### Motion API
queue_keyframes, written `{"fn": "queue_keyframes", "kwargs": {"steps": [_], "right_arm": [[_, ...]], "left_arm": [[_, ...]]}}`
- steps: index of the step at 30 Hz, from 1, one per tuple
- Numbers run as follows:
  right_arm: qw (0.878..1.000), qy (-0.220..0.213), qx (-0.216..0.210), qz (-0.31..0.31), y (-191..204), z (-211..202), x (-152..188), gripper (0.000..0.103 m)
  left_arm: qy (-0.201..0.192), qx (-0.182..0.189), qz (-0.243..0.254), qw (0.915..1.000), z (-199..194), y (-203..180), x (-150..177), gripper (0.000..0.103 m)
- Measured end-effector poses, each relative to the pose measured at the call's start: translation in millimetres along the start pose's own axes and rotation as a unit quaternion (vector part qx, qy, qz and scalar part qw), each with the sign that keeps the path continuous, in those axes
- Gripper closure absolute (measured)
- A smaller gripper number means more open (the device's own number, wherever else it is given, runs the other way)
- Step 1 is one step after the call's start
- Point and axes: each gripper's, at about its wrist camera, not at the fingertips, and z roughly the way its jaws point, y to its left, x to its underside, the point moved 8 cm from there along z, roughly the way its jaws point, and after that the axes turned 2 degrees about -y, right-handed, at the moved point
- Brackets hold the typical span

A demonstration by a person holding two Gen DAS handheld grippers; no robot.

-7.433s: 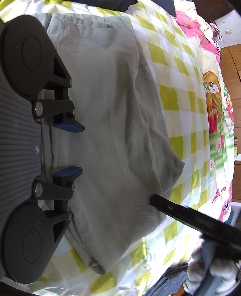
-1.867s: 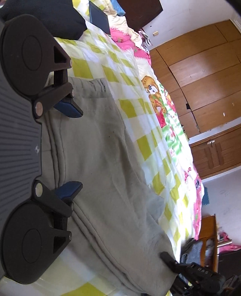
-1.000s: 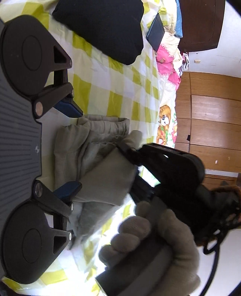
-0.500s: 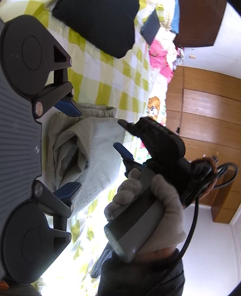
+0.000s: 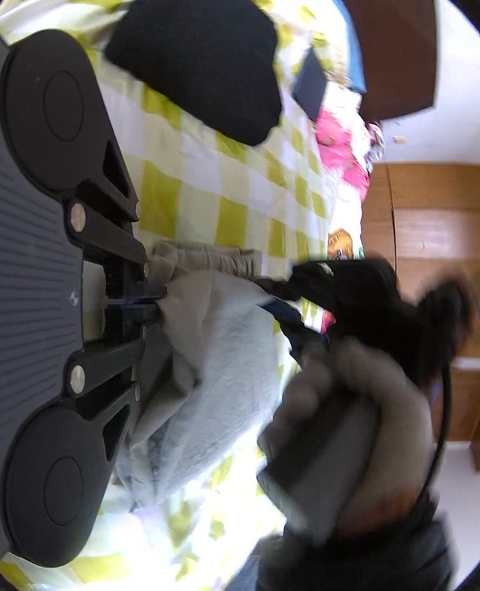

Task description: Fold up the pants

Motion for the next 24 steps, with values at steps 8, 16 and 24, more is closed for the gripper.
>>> {"fn": "queue_keyframes", "kwargs": {"steps": [8,16,24], "right_arm": [[0.999,-0.012,-0.029,0.026,22.8,5.0,-8.1,0.088],[1.0,-0.011,-0.003,0.017,30.4,58.5,4.0,0.087],[0.997,-0.061,-0.022,0.041,3.0,28.6,-22.7,0.051]], "left_arm": [[-0.03,0.007,-0.07,0.9971,-15.6,28.5,-7.4,0.084],[0.018,-0.014,-0.135,0.9906,2.2,61.8,21.0,0.074],[-0.007,-0.053,-0.128,0.9903,-21.1,79.1,17.4,0.074]]}}
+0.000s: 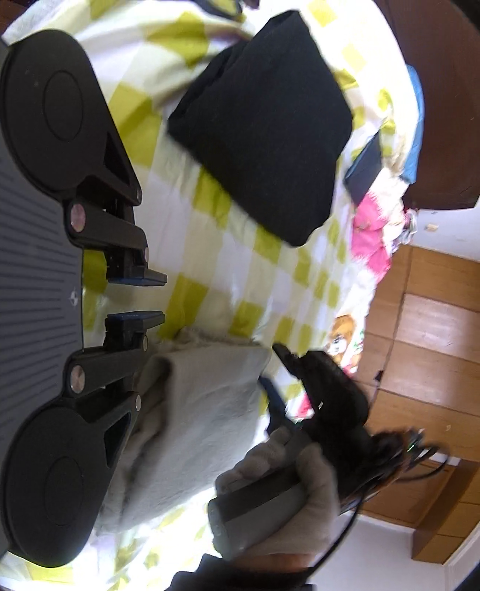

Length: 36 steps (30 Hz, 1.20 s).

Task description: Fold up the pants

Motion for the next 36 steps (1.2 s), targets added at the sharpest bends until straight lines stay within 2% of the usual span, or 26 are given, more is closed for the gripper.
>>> {"fn": "queue_keyframes", "kwargs": {"steps": [2,4,5,6,9,11,14,17,20,23,25,27,31,34,36], "right_arm": [[1.0,-0.013,0.0,-0.003,-5.4,-12.8,-1.9,0.051],[1.0,-0.015,-0.006,0.001,-16.7,-27.6,1.7,0.051],[1.0,-0.013,-0.011,0.003,-23.9,-35.5,5.5,0.051],[1.0,-0.005,-0.016,-0.004,-29.8,-41.6,10.4,0.05],[1.0,0.012,-0.012,-0.022,-43.4,-52.5,24.4,0.048],[0.999,0.018,-0.014,-0.034,-41.9,-51.1,26.8,0.048],[0.999,0.019,-0.018,-0.033,-32.7,-37.6,21.8,0.046],[0.999,0.007,-0.005,-0.043,-24.8,-21.3,11.0,0.045],[0.996,-0.001,0.007,-0.088,-14.5,-9.3,7.6,0.046],[0.992,0.033,0.044,-0.115,-20.3,19.9,16.4,0.046],[0.993,0.036,0.042,-0.107,-26.1,30.7,19.2,0.045],[0.994,0.028,0.039,-0.101,-28.6,32.4,16.1,0.044],[0.995,0.012,0.049,-0.087,-37.9,21.8,2.2,0.044],[0.997,-0.015,0.025,-0.07,-46.5,-10.5,-1.7,0.044],[0.998,-0.03,0.001,-0.063,-54.8,-38.5,5.0,0.042]], "left_arm": [[-0.024,0.006,0.007,0.9997,-11.6,-1.5,-9.2,0.072],[-0.046,0.022,0.042,0.9979,-22.3,-14.6,-19.1,0.066],[-0.044,0.03,0.059,0.9968,-22.9,-22.4,-20.8,0.059],[-0.039,0.039,0.071,0.996,-21.1,-28.6,-21.0,0.054],[-0.004,0.071,0.07,0.995,-3.1,-34.9,-15.3,0.051],[0.023,0.071,0.064,0.9951,10.7,-35.6,-10.6,0.05],[0.037,0.073,0.044,0.9957,22.8,-39.4,-8.7,0.047],[0.045,0.051,0.041,0.9968,32.5,-42.3,-8.4,0.047],[0.021,0.031,0.048,0.9981,27.7,-37.6,-12.9,0.047],[0.041,0.003,0.042,0.9982,34.0,-19.2,-7.0,0.047],[0.048,0.005,0.037,0.9982,34.2,-13.2,-4.0,0.046],[0.027,0.005,0.045,0.9986,24.0,-15.6,-10.2,0.047],[-0.023,0.011,0.082,0.9964,-1.2,-30.2,-34.4,0.047],[-0.039,-0.013,0.135,0.9901,-10.3,-34.5,-48.3,0.046],[-0.043,-0.018,0.139,0.9892,-16.6,-28.5,-52.1,0.046]]}}
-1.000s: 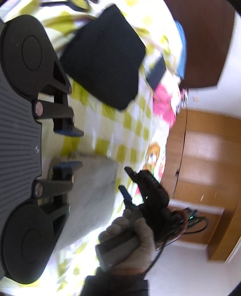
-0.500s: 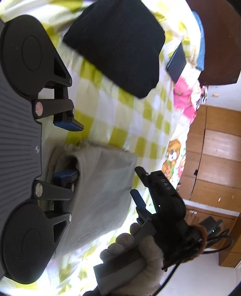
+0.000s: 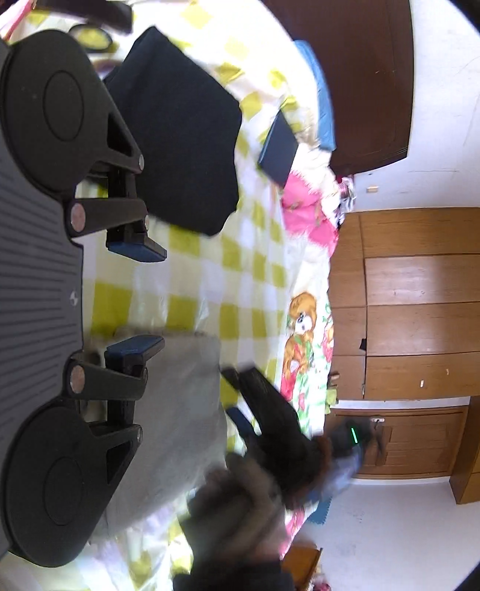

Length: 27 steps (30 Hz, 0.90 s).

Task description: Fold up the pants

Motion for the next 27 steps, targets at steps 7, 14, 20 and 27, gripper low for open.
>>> {"fn": "queue_keyframes", "kwargs": {"steps": [7,14,20,27], "right_arm": [[0.997,0.024,-0.006,0.077,-52.7,-49.3,70.6,0.041],[0.973,0.046,-0.091,0.205,-80.4,-37.4,114.2,0.039],[0.956,0.045,-0.148,0.249,-76.7,-4.1,99.6,0.041],[0.957,0.051,-0.136,0.253,-119.6,-17.8,107.0,0.094]], "left_arm": [[0.015,0.076,0.007,0.997,26.7,-30.1,-0.9,0.046],[0.109,0.078,0.095,0.9865,65.8,-46.1,52.6,0.044],[0.103,0.078,0.095,0.987,69.1,-46.8,29.2,0.04],[0.146,0.105,0.074,0.9809,82.4,-68.8,44.7,0.041]]}}
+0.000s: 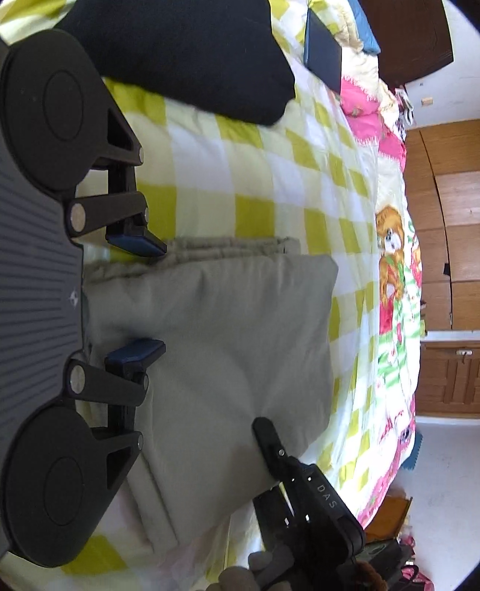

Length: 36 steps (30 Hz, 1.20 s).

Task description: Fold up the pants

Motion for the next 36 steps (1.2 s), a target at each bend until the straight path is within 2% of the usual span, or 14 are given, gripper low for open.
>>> {"fn": "queue_keyframes", "kwargs": {"steps": [4,7,8,9,11,13,15,17,20,25,28,32,36], "right_arm": [[0.999,-0.013,0.033,0.001,-37.9,-38.0,-10.0,0.095],[0.997,-0.028,0.078,-0.004,-68.5,-66.4,-25.6,0.092],[0.995,-0.023,0.1,-0.013,-78.6,-72.5,-30.9,0.084],[0.992,-0.024,0.124,-0.022,-86.2,-79.6,-35.9,0.071],[0.981,-0.057,0.177,-0.053,-93.9,-102.4,-46.6,0.069],[0.97,-0.104,0.203,-0.088,-86.3,-125.1,-54.0,0.069],[0.97,-0.135,0.177,-0.102,-70.8,-134.1,-54.1,0.069],[0.972,-0.138,0.15,-0.12,-54.8,-123.6,-51.3,0.069],[0.969,-0.129,0.152,-0.143,-44.5,-87.9,-52.9,0.07],[0.973,-0.107,0.167,-0.117,-72.0,-46.6,-48.9,0.071],[0.975,-0.116,0.156,-0.107,-75.5,-51.0,-47.8,0.071],[0.974,-0.127,0.157,-0.105,-68.4,-70.8,-43.9,0.07],[0.975,-0.134,0.139,-0.114,-49.5,-96.0,-20.3,0.069]], "left_arm": [[-0.006,0.04,0.009,0.9991,2.5,-47.4,-3.8,0.042],[-0.006,0.085,0.004,0.9963,9.1,-89.0,-9.2,0.042],[-0.007,0.096,0.01,0.9953,10.4,-101.2,-11.2,0.041],[-0.01,0.101,0.019,0.9946,10.8,-113.1,-14.8,0.041],[-0.012,0.096,0.034,0.9947,10.2,-125.6,-22.2,0.041],[-0.013,0.081,0.041,0.9957,5.6,-126.6,-31.3,0.041],[-0.023,0.063,0.042,0.9968,-1.3,-123.9,-42.0,0.041],[-0.038,0.049,0.053,0.9967,-5.3,-125.5,-54.0,0.041],[-0.048,0.029,0.077,0.9954,6.9,-134.3,-71.7,0.041],[-0.019,0.016,0.079,0.9965,47.8,-139.4,-80.8,0.041],[-0.007,0.01,0.095,0.9954,62.9,-141.2,-74.4,0.04],[-0.007,0.014,0.085,0.9962,65.7,-138.3,-72.5,0.039],[-0.01,0.012,0.084,0.9963,62.7,-136.4,-74.3,0.039]]}}
